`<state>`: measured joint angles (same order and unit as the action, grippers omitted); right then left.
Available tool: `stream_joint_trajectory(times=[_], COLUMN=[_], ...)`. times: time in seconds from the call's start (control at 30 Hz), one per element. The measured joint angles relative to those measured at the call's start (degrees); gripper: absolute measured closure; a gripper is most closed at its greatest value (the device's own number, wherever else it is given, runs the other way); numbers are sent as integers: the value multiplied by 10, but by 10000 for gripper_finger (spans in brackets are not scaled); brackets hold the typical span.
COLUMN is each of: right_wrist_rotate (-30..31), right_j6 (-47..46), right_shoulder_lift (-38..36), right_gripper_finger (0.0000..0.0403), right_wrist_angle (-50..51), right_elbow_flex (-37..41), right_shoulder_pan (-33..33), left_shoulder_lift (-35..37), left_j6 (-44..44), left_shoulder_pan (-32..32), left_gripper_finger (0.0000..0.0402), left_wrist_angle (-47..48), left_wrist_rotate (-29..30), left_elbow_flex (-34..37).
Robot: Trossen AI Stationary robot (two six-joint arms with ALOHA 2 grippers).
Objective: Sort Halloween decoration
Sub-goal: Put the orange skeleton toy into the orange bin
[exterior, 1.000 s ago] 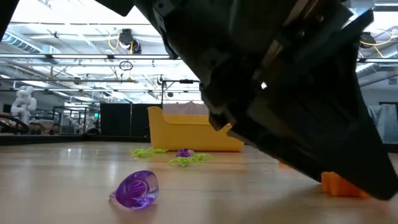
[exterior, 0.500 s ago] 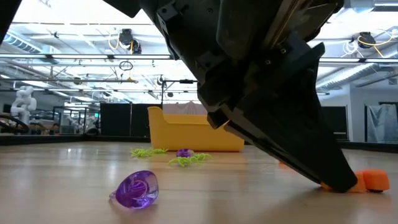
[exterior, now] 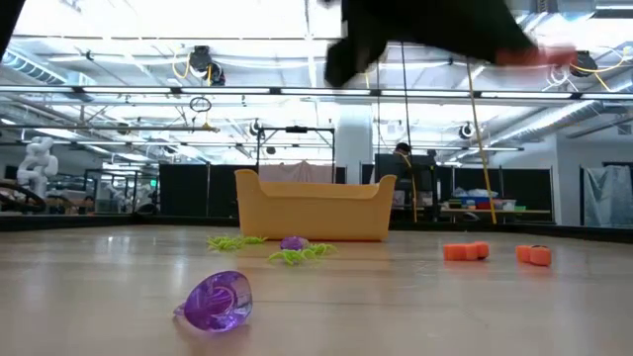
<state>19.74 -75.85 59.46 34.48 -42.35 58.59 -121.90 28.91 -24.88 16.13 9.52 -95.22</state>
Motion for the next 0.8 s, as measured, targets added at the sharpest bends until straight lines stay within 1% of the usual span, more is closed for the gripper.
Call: stream_joint_trajectory(times=[0.17, 0.4, 0.5, 0.8], right_wrist_rotate=[0, 0, -1, -3], right_j6=[0, 0, 2, 1], right_shoulder_lift=[0, 0, 0, 0], right_gripper_finger=[285, 285, 285, 285], right_wrist_angle=[0, 0, 0, 0], right_elbow_flex=[0, 0, 0, 0], right_shoulder_pan=[0, 0, 0, 0], left_shoulder_lift=[59, 159, 200, 320], left_j6=[8, 2, -22, -60], left_shoulder_pan=[0, 5, 10, 10], left_gripper_finger=[397, 397, 397, 398], left_wrist_angle=[1, 13, 18, 28], left_wrist_rotate=[30, 93, 102, 103], left_elbow_flex=[0, 0, 0, 0])
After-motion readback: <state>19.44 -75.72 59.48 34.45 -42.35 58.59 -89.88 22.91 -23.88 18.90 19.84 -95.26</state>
